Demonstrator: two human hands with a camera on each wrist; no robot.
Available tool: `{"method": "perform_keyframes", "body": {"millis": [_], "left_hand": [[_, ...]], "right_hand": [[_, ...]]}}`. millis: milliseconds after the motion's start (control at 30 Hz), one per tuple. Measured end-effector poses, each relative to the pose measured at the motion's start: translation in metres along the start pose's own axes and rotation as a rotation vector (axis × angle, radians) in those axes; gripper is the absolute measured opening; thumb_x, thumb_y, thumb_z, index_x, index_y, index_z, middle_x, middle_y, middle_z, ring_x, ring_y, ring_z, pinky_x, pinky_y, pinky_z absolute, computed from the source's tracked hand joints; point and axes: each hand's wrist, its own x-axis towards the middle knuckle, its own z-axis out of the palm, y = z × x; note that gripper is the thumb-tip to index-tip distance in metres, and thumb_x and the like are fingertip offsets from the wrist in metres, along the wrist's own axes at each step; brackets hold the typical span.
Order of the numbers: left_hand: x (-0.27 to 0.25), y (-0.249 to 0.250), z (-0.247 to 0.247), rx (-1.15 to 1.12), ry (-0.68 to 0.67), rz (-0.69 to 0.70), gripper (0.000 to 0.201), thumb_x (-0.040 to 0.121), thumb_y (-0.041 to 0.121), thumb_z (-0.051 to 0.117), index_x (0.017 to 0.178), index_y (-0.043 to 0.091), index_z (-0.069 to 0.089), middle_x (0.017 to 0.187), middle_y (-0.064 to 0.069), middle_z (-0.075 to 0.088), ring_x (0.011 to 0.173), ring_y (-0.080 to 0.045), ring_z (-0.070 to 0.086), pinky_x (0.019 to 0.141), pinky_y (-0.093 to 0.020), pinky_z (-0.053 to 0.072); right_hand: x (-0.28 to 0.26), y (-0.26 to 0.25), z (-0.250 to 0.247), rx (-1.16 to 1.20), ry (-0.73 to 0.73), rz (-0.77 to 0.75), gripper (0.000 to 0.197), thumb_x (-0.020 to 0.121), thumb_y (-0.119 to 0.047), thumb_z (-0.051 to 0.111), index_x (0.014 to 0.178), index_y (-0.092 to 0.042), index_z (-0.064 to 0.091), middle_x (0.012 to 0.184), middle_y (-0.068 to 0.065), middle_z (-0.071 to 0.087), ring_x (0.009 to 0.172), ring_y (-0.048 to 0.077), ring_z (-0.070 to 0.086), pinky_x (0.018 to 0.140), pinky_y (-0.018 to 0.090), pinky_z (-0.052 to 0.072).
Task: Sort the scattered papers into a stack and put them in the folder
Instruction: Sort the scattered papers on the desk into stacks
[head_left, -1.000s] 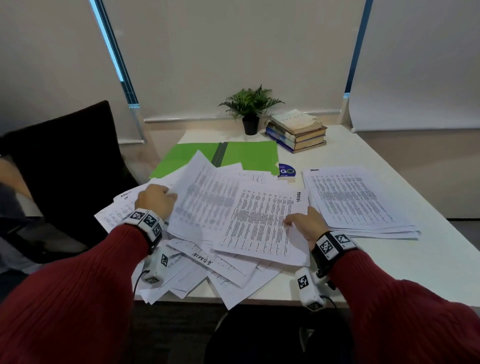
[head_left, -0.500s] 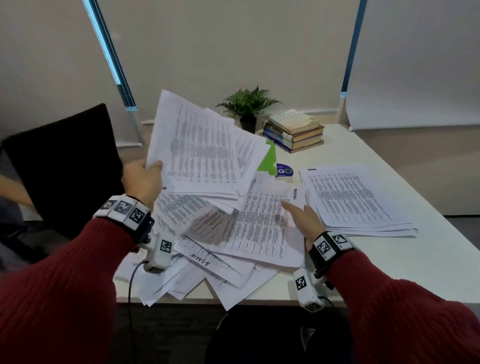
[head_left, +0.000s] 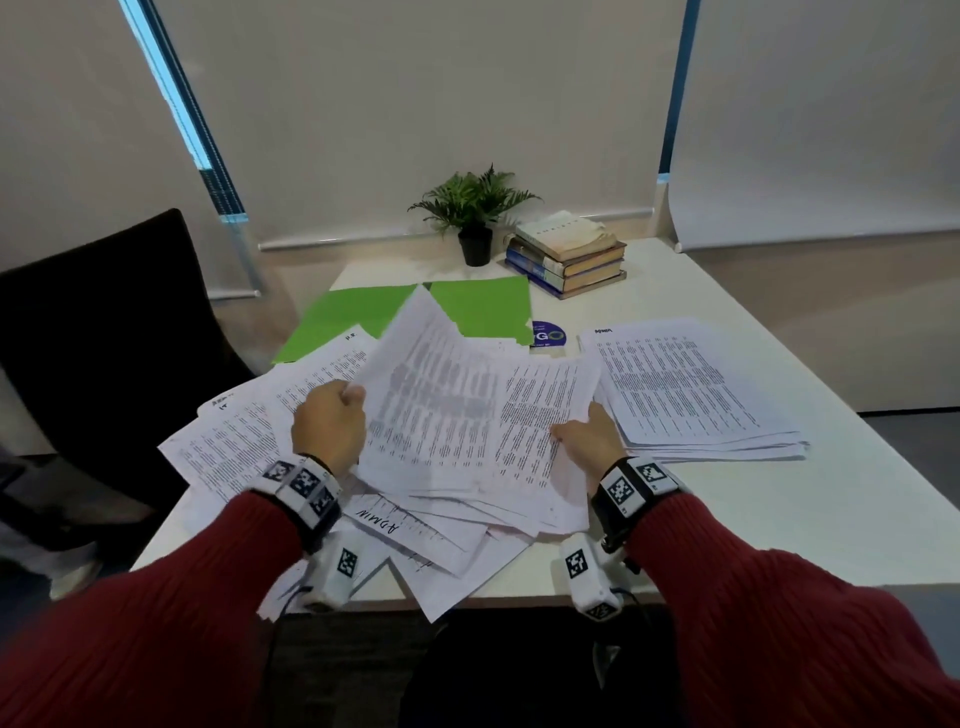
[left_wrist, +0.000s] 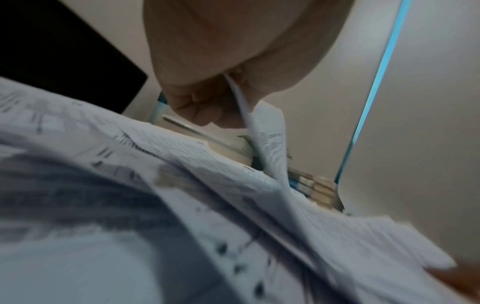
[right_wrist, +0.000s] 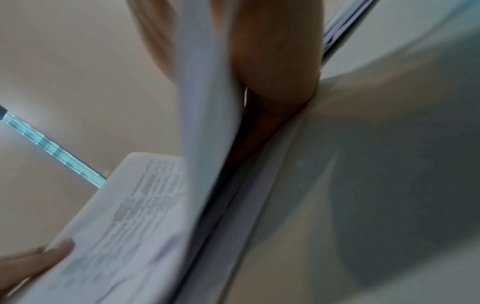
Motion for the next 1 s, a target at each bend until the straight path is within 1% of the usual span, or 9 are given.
{"method": "perform_keyframes", "body": {"millis": [167, 300, 367, 500, 600, 667, 767, 900, 1000], "left_hand": [[0.024, -0.006, 0.000, -0.164, -0.126, -0.035, 0.050, 0.105, 0.020, 0.057, 0.059, 0.016, 0.036, 0.055, -0.003, 0.033, 0.055, -0.023, 0.037, 0.056, -0.038, 0.038], [0.005, 0.011, 0.029, -0.084, -0.341, -0.017, 0.049, 0.107, 0.023, 0.056, 0.063, 0.016, 0.036, 0.058, -0.002, 0.034, 0.052, -0.020, 0.035, 0.055, -0.033, 0.026], [-0.006, 0.021, 0.042, -0.009, -0.399, 0.032, 0.045, 0.107, 0.026, 0.055, 0.066, 0.018, 0.039, 0.066, -0.003, 0.041, 0.059, -0.021, 0.042, 0.059, -0.033, 0.031], [-0.005, 0.027, 0.045, 0.055, -0.389, 0.083, 0.028, 0.103, 0.043, 0.060, 0.092, 0.018, 0.069, 0.102, 0.001, 0.069, 0.098, -0.023, 0.064, 0.085, -0.031, 0.049], [0.005, 0.023, 0.032, 0.114, -0.332, 0.045, 0.034, 0.097, 0.052, 0.067, 0.110, 0.021, 0.070, 0.116, 0.001, 0.071, 0.109, -0.023, 0.066, 0.090, -0.035, 0.051], [0.011, 0.021, 0.023, 0.216, -0.374, 0.026, 0.055, 0.091, 0.058, 0.072, 0.126, 0.017, 0.065, 0.126, 0.002, 0.065, 0.118, -0.025, 0.063, 0.099, -0.039, 0.051], [0.014, 0.023, 0.023, 0.355, -0.483, 0.009, 0.088, 0.078, 0.070, 0.077, 0.135, 0.006, 0.057, 0.117, -0.004, 0.057, 0.109, -0.024, 0.058, 0.097, -0.038, 0.048], [0.018, 0.022, 0.036, 0.458, -0.545, -0.011, 0.108, 0.060, 0.078, 0.082, 0.134, 0.003, 0.056, 0.096, 0.002, 0.053, 0.088, -0.018, 0.052, 0.074, -0.032, 0.044], [0.027, 0.022, 0.044, 0.592, -0.505, -0.071, 0.137, 0.040, 0.091, 0.079, 0.142, 0.004, 0.049, 0.134, -0.016, 0.056, 0.127, -0.033, 0.052, 0.106, -0.046, 0.044]], "right_hand": [[-0.003, -0.007, -0.001, 0.051, -0.012, 0.008, 0.047, 0.096, -0.005, 0.056, 0.143, -0.007, 0.057, 0.134, 0.007, 0.064, 0.122, 0.030, 0.060, 0.086, 0.031, 0.048], [-0.008, -0.010, -0.002, 0.106, -0.007, 0.017, 0.071, 0.100, -0.043, 0.062, 0.160, -0.012, 0.039, 0.158, 0.006, 0.048, 0.146, 0.030, 0.046, 0.116, 0.041, 0.037], [-0.009, -0.006, -0.004, 0.074, -0.034, 0.017, 0.074, 0.095, -0.026, 0.075, 0.157, -0.008, 0.038, 0.150, 0.010, 0.054, 0.135, 0.031, 0.054, 0.112, 0.042, 0.042], [-0.004, -0.016, -0.020, 0.022, -0.058, -0.014, 0.044, 0.081, 0.007, 0.074, 0.117, -0.014, 0.059, 0.126, 0.014, 0.068, 0.115, 0.034, 0.065, 0.104, 0.051, 0.054], [0.012, -0.040, -0.050, 0.013, -0.022, -0.003, 0.101, 0.056, -0.010, 0.080, 0.149, -0.018, 0.041, 0.147, 0.017, 0.056, 0.122, 0.045, 0.064, 0.093, 0.063, 0.059], [0.021, -0.058, -0.075, -0.011, 0.030, -0.038, 0.107, 0.064, -0.009, 0.076, 0.159, -0.019, 0.030, 0.151, 0.008, 0.047, 0.125, 0.043, 0.061, 0.080, 0.054, 0.064], [0.045, -0.085, -0.122, -0.158, 0.070, -0.100, 0.095, 0.069, -0.008, 0.074, 0.155, 0.002, 0.036, 0.156, 0.019, 0.047, 0.124, 0.034, 0.056, 0.079, 0.036, 0.052], [0.078, -0.089, -0.169, -0.514, 0.082, -0.025, 0.054, 0.075, -0.004, 0.074, 0.126, 0.008, 0.058, 0.131, 0.031, 0.063, 0.069, 0.026, 0.055, 0.052, 0.028, 0.042], [0.087, -0.086, -0.192, -0.758, 0.125, -0.007, 0.029, 0.081, 0.002, 0.074, 0.109, 0.006, 0.064, 0.132, 0.032, 0.063, 0.092, 0.036, 0.064, 0.071, 0.041, 0.054]]}}
